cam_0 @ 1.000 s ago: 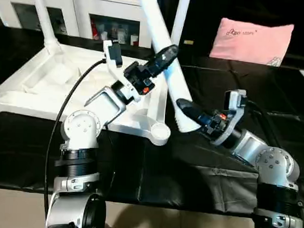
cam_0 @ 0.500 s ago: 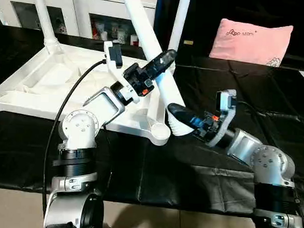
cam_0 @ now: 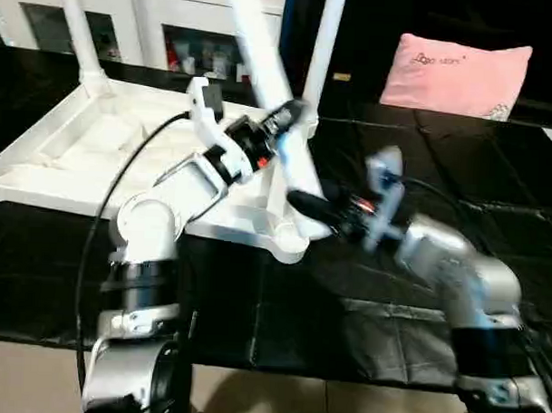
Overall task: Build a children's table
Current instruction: Pick table leg
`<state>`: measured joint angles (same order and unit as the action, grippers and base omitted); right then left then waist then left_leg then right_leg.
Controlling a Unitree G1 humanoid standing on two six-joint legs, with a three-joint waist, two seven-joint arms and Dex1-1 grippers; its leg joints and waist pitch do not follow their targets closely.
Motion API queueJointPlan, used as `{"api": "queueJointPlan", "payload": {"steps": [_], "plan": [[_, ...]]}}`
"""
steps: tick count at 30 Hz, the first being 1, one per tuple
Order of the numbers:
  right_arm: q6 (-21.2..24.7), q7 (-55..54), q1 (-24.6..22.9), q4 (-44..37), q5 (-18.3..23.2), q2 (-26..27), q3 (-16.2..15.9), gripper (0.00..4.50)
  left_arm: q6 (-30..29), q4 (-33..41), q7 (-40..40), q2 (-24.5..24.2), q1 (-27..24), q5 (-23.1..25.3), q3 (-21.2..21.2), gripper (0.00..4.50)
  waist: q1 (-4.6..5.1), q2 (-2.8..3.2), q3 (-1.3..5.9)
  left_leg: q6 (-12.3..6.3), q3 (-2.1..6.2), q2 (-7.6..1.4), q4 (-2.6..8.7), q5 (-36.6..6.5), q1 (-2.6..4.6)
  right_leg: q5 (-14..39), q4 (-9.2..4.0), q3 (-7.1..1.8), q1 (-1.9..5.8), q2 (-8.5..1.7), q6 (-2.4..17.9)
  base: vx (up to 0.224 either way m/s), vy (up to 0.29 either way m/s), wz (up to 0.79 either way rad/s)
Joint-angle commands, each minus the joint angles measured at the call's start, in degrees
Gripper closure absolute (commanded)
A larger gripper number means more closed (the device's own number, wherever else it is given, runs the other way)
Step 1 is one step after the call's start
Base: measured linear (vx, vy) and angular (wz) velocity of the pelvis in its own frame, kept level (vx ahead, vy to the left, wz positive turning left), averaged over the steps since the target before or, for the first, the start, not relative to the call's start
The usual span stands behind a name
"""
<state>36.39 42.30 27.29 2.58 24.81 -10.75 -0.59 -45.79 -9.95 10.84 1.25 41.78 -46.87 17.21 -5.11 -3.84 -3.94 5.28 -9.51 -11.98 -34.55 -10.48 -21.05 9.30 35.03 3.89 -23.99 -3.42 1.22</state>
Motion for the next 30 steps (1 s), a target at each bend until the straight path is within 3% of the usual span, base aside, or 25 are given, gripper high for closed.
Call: {"api": "queueJointPlan", "payload": {"steps": [1,8,11,16,17,21,24,29,30], "plan": [[-0.4,-1.4,0.1,1.0,-2.0,-0.1,-1.1,2.18,0.6,1.5,0.0,1.0,2.9,0.0,-1.9,2.60,0.00,-0.03,4.79,-0.74,-0.30,-0.58,3.45,-3.4,0.14,9.8,-3.65,-2.49,4.08,-3.52,7.0,0.000,0.000,0.00],[-3.4,-3.3,0.8,2.5,-3.1,0.7,-1.5,2.50,2.5,2.3,0.2,-0.7,2.7,4.9,-5.4,2.61,0.11,0.19,4.65,-0.70,-0.27,-0.65,3.56,-5.6,0.29,12.6,-4.02,-2.41,3.95,-3.50,6.5,0.000,0.000,0.00],[-3.4,-2.1,0.3,2.9,-1.0,1.5,-0.2,1.87,5.5,0.7,0.8,-2.5,3.1,9.0,-6.7,2.62,0.09,0.26,4.70,-0.72,-0.22,-0.59,3.56,-5.6,0.24,12.5,-4.03,-2.44,4.03,-3.51,6.1,0.000,0.000,0.00],[-3.7,0.8,-0.5,0.8,4.8,2.4,2.8,1.45,8.2,-1.8,2.4,-5.5,4.2,12.2,-7.7,2.62,0.16,0.56,4.85,-0.93,-0.14,-0.63,3.57,-5.4,0.32,9.6,-3.64,-2.46,4.16,-3.47,7.1,0.000,0.000,0.00],[-4.6,0.0,-0.2,1.0,6.4,3.5,4.8,1.40,8.7,-2.4,2.9,-6.3,4.6,12.8,-7.7,2.63,0.19,0.53,4.81,-1.04,-0.15,-0.62,3.57,-5.3,0.30,9.4,-3.66,-2.46,4.14,-3.50,7.3,0.000,0.000,0.00],[-5.9,-2.1,0.9,1.7,7.5,4.8,7.4,1.10,9.2,-3.1,4.2,-7.3,5.2,13.1,-7.5,2.63,0.11,0.72,4.89,-0.84,-0.21,-0.73,3.54,-4.4,0.47,8.0,-3.34,-2.48,3.95,-3.59,9.0,0.000,0.000,0.00],[-4.9,-5.4,2.7,2.9,9.9,6.2,10.8,0.80,9.4,-3.3,6.1,-8.2,5.5,13.0,-7.7,2.63,0.13,0.55,4.81,-0.30,-0.28,-0.72,3.65,-5.3,0.60,9.4,-3.44,-2.48,3.90,-3.65,9.2,0.000,0.000,0.00],[-2.3,-5.9,3.6,3.7,10.3,4.7,10.6,0.37,8.0,-2.9,10.3,-9.6,5.1,11.3,-7.9,2.63,0.08,0.62,4.82,0.18,-0.28,-0.61,3.65,-4.7,0.48,8.6,-3.27,-2.54,4.07,-3.57,8.7,0.000,0.000,0.00],[-2.2,-6.1,3.7,3.8,10.3,4.6,10.6,0.22,7.6,-2.7,10.9,-9.8,5.0,10.9,-7.8,2.63,0.05,0.32,4.89,0.10,-0.31,-0.54,3.63,-4.2,0.43,8.3,-3.16,-2.52,4.16,-3.60,8.9,0.000,0.000,0.00]]}}
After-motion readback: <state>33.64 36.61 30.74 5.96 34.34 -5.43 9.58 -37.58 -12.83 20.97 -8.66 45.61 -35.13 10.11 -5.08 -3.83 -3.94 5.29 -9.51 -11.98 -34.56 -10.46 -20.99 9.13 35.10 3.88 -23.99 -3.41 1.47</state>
